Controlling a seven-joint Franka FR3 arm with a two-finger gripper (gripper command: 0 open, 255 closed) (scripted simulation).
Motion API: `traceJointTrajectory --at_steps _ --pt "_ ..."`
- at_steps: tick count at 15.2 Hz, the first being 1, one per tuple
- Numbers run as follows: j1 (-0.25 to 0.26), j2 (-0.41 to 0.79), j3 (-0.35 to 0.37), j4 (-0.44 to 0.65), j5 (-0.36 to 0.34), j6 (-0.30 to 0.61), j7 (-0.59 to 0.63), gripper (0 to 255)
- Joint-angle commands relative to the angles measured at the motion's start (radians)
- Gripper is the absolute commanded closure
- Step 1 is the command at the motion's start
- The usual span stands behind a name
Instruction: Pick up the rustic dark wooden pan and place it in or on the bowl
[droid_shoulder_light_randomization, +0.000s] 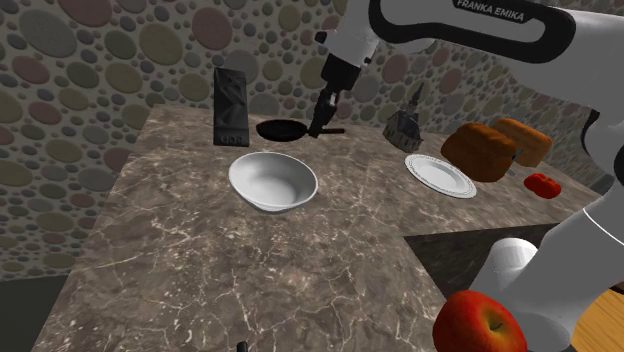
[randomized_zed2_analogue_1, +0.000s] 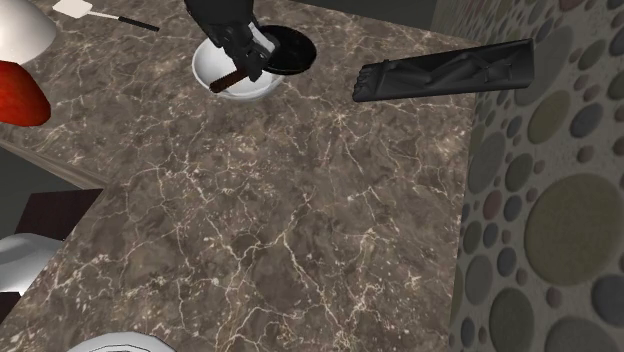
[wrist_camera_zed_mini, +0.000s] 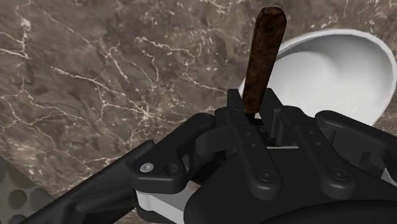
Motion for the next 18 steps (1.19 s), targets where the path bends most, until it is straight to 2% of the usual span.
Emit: traceJointTrajectory --at_steps 1,8,18 --pt "0.02 -0.021 0.026 -0.02 -0.002 0.007 0.047 255" --pt "0.091 -0.054 0.129 -0.06 -0.005 0.041 0.218 255" --pt "0.092 -0.068 0.132 -0.209 0.001 0.175 0.2 255"
